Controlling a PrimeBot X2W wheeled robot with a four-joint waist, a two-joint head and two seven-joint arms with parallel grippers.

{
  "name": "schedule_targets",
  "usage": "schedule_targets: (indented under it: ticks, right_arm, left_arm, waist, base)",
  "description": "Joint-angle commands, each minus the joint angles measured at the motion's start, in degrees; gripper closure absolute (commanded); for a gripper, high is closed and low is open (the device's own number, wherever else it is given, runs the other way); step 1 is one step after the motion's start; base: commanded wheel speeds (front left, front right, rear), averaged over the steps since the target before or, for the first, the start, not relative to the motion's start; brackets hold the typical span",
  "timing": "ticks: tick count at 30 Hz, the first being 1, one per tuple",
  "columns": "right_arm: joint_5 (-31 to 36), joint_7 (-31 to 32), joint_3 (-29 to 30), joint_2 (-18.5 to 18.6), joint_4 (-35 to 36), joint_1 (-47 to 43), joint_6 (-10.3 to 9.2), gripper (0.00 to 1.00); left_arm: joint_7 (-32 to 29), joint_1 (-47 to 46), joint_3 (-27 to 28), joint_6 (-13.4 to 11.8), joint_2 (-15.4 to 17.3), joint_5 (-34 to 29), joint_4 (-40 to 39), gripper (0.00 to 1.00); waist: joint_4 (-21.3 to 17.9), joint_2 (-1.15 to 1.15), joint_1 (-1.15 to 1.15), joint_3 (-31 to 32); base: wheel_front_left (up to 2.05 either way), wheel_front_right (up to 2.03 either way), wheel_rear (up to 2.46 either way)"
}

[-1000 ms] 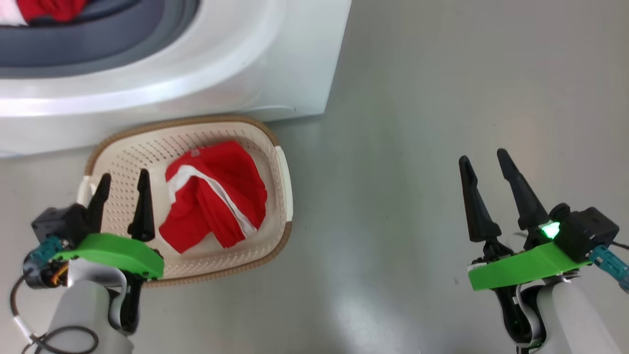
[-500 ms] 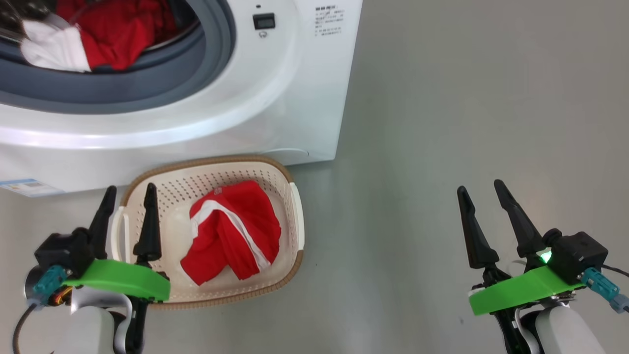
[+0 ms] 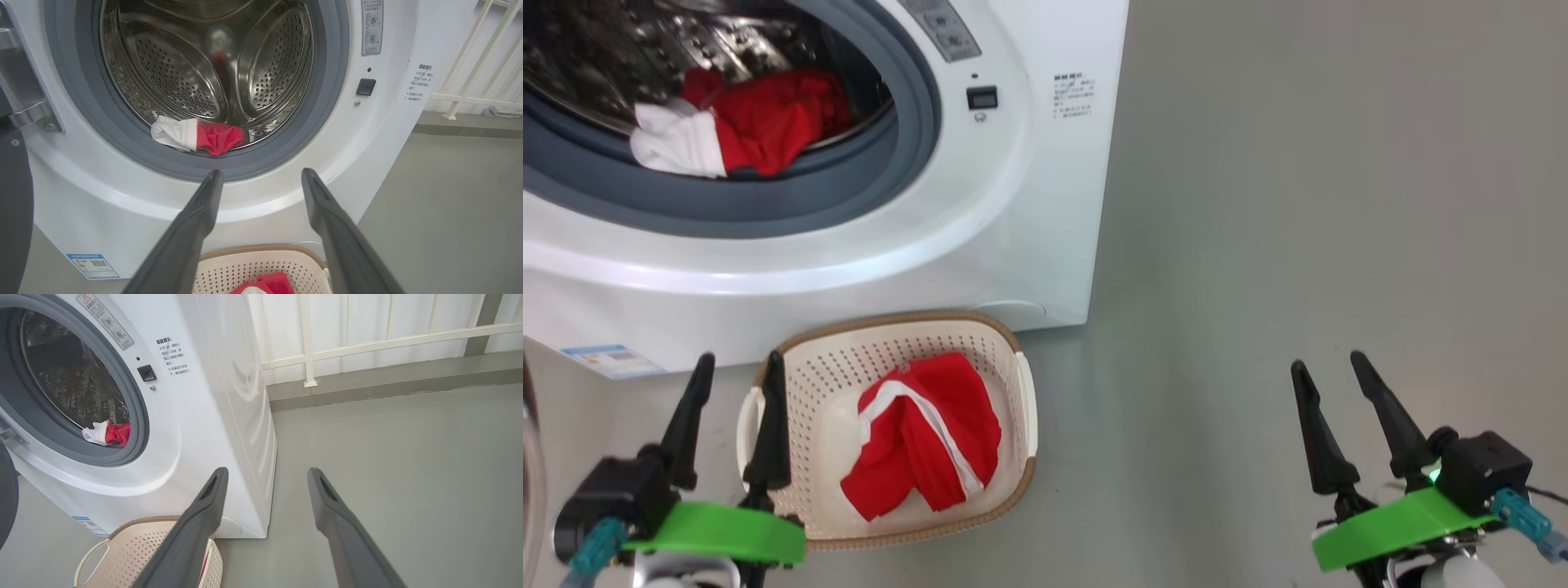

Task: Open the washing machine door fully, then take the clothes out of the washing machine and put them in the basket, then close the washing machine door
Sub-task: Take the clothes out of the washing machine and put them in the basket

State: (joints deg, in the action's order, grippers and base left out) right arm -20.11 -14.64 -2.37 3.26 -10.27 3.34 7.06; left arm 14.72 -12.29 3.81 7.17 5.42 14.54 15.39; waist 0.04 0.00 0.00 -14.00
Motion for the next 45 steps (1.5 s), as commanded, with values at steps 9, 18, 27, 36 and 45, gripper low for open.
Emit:
schedule_targets:
  ticks: [9,18,27,36,45]
  right_arm:
    - [-1.1,-0.4,0.4,1.0,2.0,-5.0,0.43,0.0]
    - [-1.4,-0.4,1.2,1.0,2.4,-7.4,0.43,0.0]
    - [-1.4,-0.4,1.5,0.8,2.7,-6.7,0.43,0.0]
    - [-1.4,-0.4,1.3,0.2,2.5,-5.5,0.43,0.0]
    - [-1.1,-0.4,-0.1,-0.3,2.9,-2.6,0.43,0.0]
  left_arm:
    - [0.3,7.8,3.2,0.3,0.7,-0.6,-6.5,0.0]
    - [0.3,12.8,4.9,0.3,-0.4,-1.2,-9.5,0.0]
    - [0.3,12.4,4.9,0.3,-1.2,-1.0,-10.2,0.0]
    - [0.3,8.9,3.6,0.3,-1.0,-1.3,-8.2,0.0]
    - [0.3,-3.7,0.5,0.3,2.4,-1.2,-0.9,0.0]
  waist:
    - [1.0,0.0,0.0,5.0]
    - [1.2,0.0,0.0,6.2]
    - [1.3,0.0,0.0,5.2]
    - [1.5,0.0,0.0,3.4]
    - [-1.0,0.0,0.0,-2.1]
  base:
    - [0.0,0.0,0.0]
    - [0.0,0.0,0.0]
    - [0.0,0.0,0.0]
    - [0.0,0.0,0.0]
    - [0.0,0.0,0.0]
